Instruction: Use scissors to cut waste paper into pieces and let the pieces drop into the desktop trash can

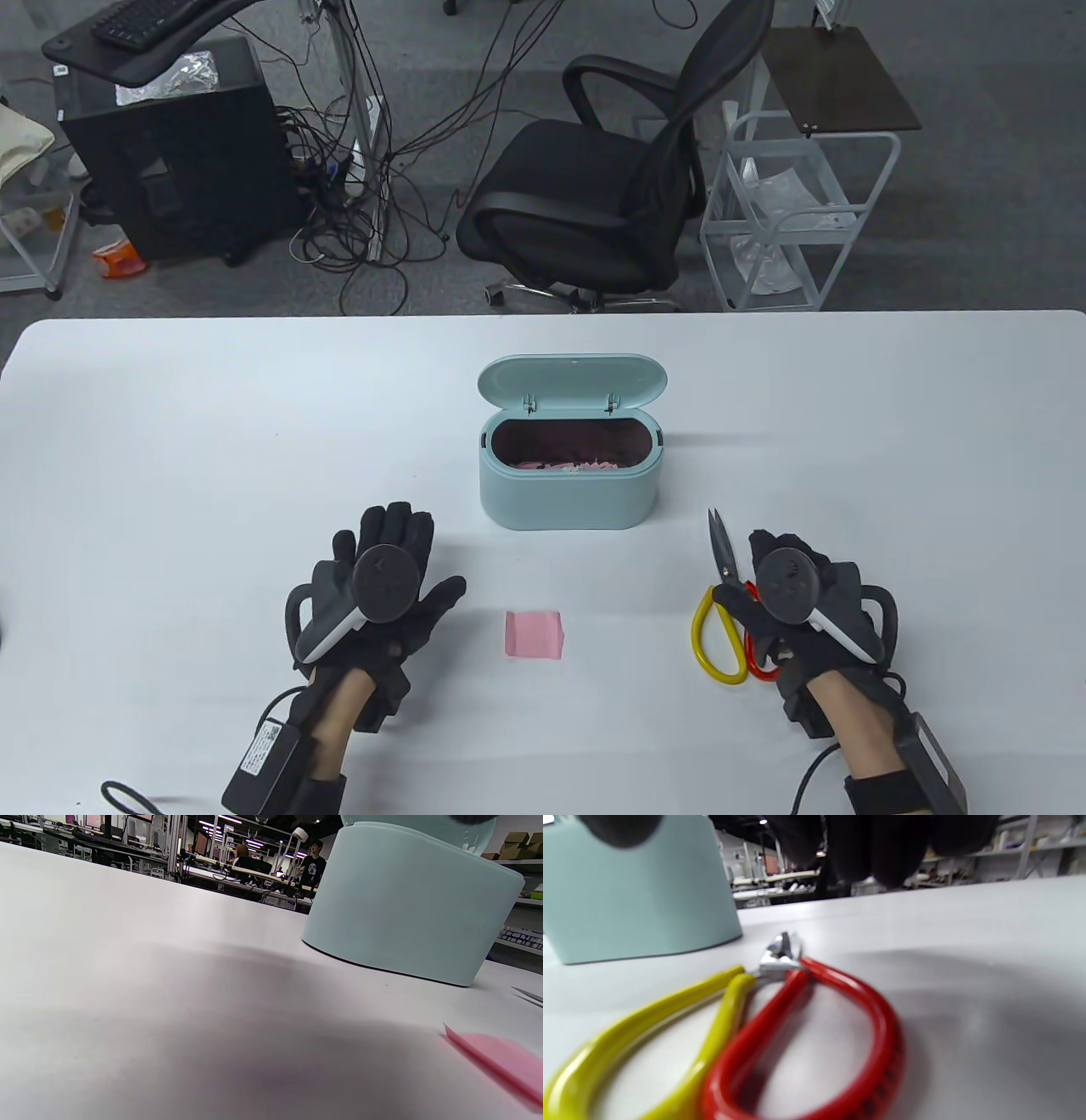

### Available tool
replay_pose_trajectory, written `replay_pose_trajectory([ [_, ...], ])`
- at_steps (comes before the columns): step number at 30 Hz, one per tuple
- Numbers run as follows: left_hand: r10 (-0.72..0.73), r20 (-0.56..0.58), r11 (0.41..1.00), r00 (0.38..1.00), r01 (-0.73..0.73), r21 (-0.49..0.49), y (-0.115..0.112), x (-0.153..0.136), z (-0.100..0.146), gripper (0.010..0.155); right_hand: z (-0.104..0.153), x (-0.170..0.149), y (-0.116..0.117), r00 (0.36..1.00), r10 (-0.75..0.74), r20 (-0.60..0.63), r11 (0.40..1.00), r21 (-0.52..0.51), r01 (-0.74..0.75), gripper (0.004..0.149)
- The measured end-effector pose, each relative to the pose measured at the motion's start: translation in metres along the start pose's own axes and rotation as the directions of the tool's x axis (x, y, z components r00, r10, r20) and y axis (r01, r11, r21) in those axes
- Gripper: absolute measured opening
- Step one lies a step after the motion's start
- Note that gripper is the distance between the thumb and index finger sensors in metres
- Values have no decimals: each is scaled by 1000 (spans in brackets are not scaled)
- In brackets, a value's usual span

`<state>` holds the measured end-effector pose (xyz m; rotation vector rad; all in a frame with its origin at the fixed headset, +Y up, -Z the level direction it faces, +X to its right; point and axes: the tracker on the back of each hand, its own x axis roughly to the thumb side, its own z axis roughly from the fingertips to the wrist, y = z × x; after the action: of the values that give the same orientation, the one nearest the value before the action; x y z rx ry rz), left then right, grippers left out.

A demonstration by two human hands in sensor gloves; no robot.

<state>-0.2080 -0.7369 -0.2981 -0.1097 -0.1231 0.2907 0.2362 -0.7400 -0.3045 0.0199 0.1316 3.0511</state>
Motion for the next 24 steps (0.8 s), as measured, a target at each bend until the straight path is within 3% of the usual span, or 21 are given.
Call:
replay_pose_trajectory([
  [6, 22, 3, 1000, 1000, -22, 15, 6, -1, 1, 90, 6, 24, 2, 965, 215, -149, 972, 124, -198, 72],
  [8, 16, 3, 1000, 1000, -16, 6, 6, 0, 1, 90, 7, 32, 11, 931, 313, -187, 949, 105, -298, 64],
  [14, -20, 13, 999, 1000, 20, -31, 3, 7, 2, 89, 2, 49, 37, 832, 516, -203, 852, 216, -476, 75],
  [19, -28, 43, 1000, 999, 29, -12, 5, 15, 5, 88, -9, 57, 37, 843, 445, -301, 886, 285, -366, 74],
  [24, -19, 55, 1000, 998, 20, -15, 5, 17, 8, 87, -15, 62, 41, 792, 447, -416, 894, 235, -381, 66],
])
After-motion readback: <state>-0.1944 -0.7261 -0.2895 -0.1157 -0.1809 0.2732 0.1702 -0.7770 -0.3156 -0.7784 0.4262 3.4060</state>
